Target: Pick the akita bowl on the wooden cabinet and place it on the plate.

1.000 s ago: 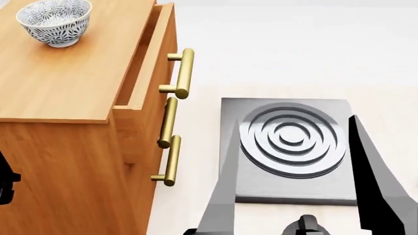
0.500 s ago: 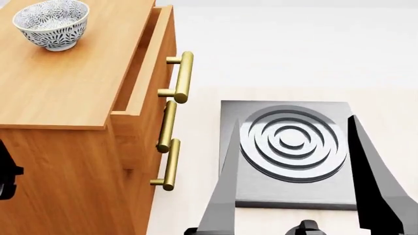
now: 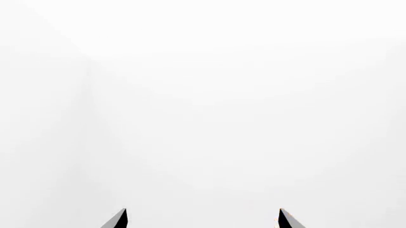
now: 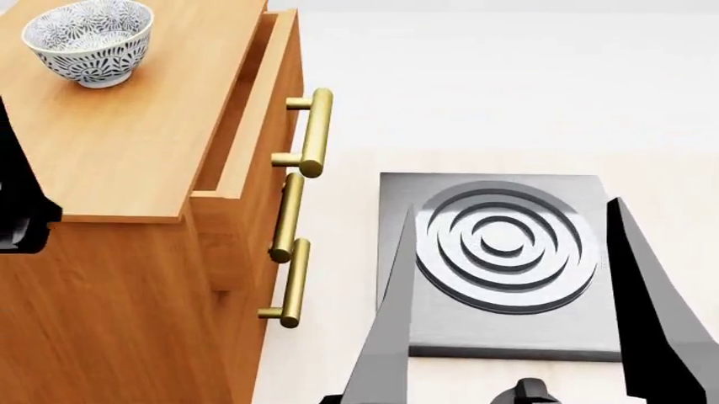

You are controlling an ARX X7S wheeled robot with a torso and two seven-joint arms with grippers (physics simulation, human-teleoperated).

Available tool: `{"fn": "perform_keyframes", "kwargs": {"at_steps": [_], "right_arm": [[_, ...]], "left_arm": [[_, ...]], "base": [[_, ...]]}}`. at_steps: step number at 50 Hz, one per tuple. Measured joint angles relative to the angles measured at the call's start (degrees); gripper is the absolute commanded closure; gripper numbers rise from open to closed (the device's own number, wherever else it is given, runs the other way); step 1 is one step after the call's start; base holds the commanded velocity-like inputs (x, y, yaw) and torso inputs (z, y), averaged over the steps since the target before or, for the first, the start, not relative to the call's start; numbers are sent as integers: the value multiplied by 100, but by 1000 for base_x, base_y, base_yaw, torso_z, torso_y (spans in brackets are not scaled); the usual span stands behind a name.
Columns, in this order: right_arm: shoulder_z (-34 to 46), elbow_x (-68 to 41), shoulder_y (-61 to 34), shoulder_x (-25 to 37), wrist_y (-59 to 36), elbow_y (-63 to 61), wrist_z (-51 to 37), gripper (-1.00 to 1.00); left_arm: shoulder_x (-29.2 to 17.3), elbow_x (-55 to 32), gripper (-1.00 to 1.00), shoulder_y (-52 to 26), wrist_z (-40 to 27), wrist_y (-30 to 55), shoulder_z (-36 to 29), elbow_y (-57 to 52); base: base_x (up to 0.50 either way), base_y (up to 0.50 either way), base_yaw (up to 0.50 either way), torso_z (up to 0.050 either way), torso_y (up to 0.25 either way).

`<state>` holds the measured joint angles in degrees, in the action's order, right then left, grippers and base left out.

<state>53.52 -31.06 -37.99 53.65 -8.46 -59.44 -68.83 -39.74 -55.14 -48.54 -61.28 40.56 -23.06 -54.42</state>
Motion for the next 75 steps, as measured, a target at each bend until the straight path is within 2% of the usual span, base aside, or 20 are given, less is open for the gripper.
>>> {"fn": "perform_keyframes", "kwargs": {"at_steps": [12,30,43,60,75], "right_arm": [[324,-5,-266,133,157,-8,-183,-100],[544,-31,-447,253,361,31,-295,-100],[609,-55,-518,320,469,50,-333,-100],[698,-42,-596,386,547,35,-395,-100],[835,-19,-706,460,627,2,-481,-100]], "left_arm": [[235,-847,-100,-1092,131,307,-160,630],[839,-1127,-100,-2592,1215,659,-602,2031],[1332,-870,-100,-3572,2039,791,-948,3400],[2030,-58,-100,-4492,3069,508,-1485,5578],[2844,496,-100,-5571,4532,213,-1991,8079]], "base": [[0,0,0,0,0],[0,0,0,0,0],[0,0,0,0,0],[0,0,0,0,0],[0,0,0,0,0]]}}
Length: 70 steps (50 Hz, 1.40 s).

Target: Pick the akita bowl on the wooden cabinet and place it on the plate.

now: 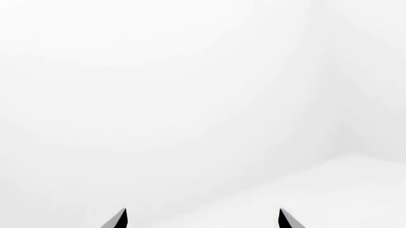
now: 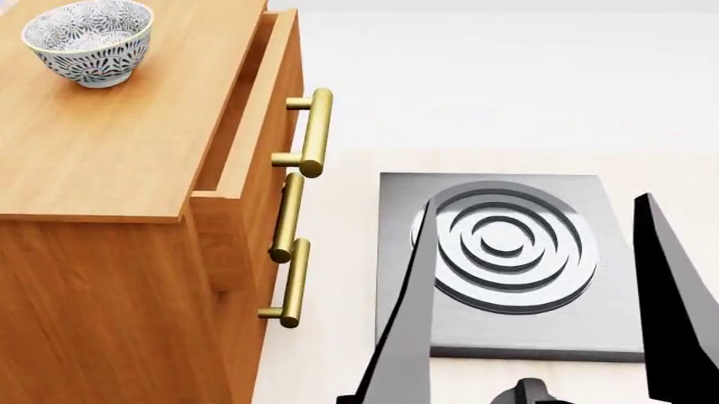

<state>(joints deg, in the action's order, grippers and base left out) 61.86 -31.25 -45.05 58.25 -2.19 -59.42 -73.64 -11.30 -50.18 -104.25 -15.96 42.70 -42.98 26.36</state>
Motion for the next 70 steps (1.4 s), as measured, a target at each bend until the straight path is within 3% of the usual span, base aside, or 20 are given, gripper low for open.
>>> {"fn": "perform_keyframes", "kwargs": {"at_steps": [8,14,22,28,33,44,51,60,70], "right_arm": [[94,11,-70,40,56,-4,-46,-100],[157,12,-112,58,105,15,-64,-100],[206,3,-147,89,186,50,-77,-100],[225,-7,-165,112,235,67,-84,-100],[238,-13,-181,127,261,71,-90,-100],[283,-12,-210,117,275,91,-81,-100],[317,-5,-225,91,266,103,-65,-100],[350,4,-239,67,263,118,-49,-100],[379,12,-259,44,245,126,-41,-100]], "left_arm": [[559,0,-100,-736,747,-171,-166,1886],[818,-611,-100,-1192,1030,-329,-863,3073],[990,-1735,-100,-1618,1129,-465,-1961,4034],[1021,-2009,-100,-1801,929,-378,-2042,4407],[1026,-1359,-100,-1863,810,-203,-1357,4586],[1050,1570,-100,-1874,769,92,1231,4769],[1042,2995,-100,-1863,831,184,2470,4816],[1052,4048,-100,-1841,959,236,3369,4843],[1048,4598,-100,-1822,1044,260,3816,4850]], "base": [[0,0,0,0,0],[0,0,0,0,0],[0,0,0,0,0],[0,0,0,0,0],[0,0,0,0,0],[0,0,0,0,0],[0,0,0,0,0],[0,0,0,0,0],[0,0,0,1,-211]]}}
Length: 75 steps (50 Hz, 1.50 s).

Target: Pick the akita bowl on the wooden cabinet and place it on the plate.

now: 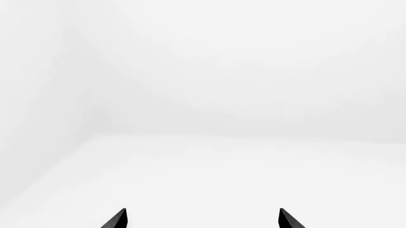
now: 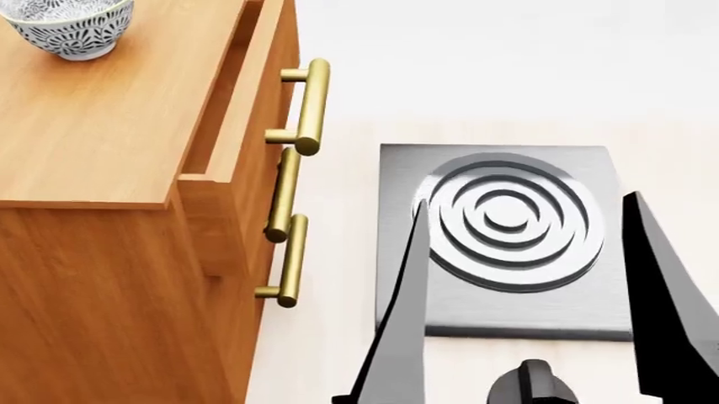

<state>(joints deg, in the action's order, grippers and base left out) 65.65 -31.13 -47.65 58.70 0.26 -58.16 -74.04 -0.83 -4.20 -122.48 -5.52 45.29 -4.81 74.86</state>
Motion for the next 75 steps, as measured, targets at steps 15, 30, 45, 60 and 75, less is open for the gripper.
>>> {"fn": "perform_keyframes", "kwargs": {"at_steps": [15,30,45,60,75], "right_arm": [[33,7,-1,-18,23,33,23,-100],[58,1,-15,-33,38,57,38,-100],[99,-3,-51,-49,36,68,41,-100],[149,0,-61,-81,68,113,61,-100],[170,3,-61,-83,99,130,63,-100]], "left_arm": [[-18,282,-100,-60,43,125,207,11],[-27,389,-100,-172,171,259,60,12],[-107,450,-100,-224,351,825,-262,11],[-135,441,-100,-332,527,1573,-559,13],[-110,418,-100,-451,938,2465,-850,12]], "base": [[0,0,0,1,-236],[0,0,0,0,0],[0,0,0,0,0],[0,0,0,0,0],[0,0,0,0,0]]}}
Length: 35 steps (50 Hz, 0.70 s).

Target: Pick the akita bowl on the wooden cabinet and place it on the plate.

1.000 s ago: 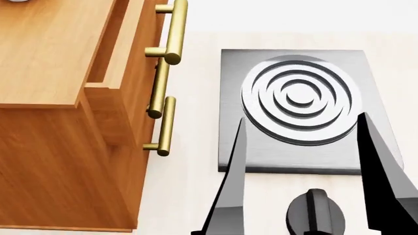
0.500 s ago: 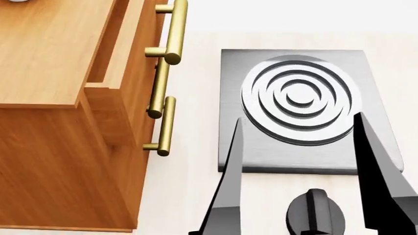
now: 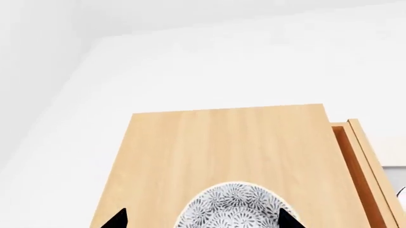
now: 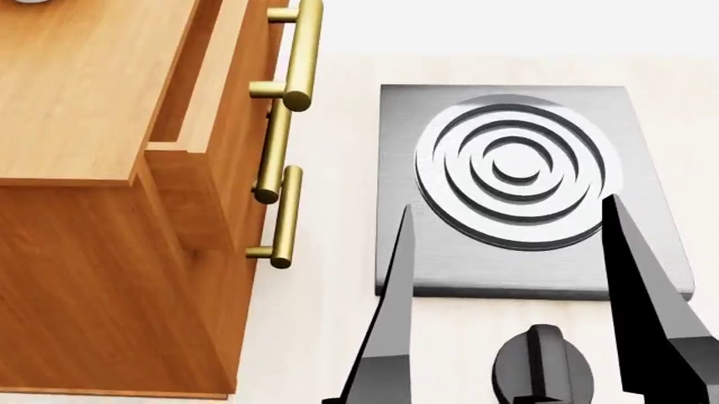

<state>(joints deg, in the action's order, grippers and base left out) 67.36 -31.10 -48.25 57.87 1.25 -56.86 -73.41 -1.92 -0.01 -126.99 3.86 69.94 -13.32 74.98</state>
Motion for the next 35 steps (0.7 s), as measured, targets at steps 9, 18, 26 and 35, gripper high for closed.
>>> {"fn": "perform_keyframes", "kwargs": {"at_steps": [9,18,26,35], "right_arm": [[9,-6,-13,-4,-5,2,-3,-100],[22,-9,-21,-16,-7,18,3,-100],[31,-10,-26,-26,-11,28,8,-100],[39,-7,-29,-30,-18,27,4,-100]], "left_arm": [[-3,-9,-100,-9,133,323,-77,1],[-45,-15,-100,-5,122,530,-59,1],[-90,-7,-100,11,127,604,-71,1],[-134,-4,-100,17,149,633,-116,1]], "base": [[0,0,0,0,0],[0,0,0,0,0],[0,0,0,0,0],[0,0,0,0,0]]}}
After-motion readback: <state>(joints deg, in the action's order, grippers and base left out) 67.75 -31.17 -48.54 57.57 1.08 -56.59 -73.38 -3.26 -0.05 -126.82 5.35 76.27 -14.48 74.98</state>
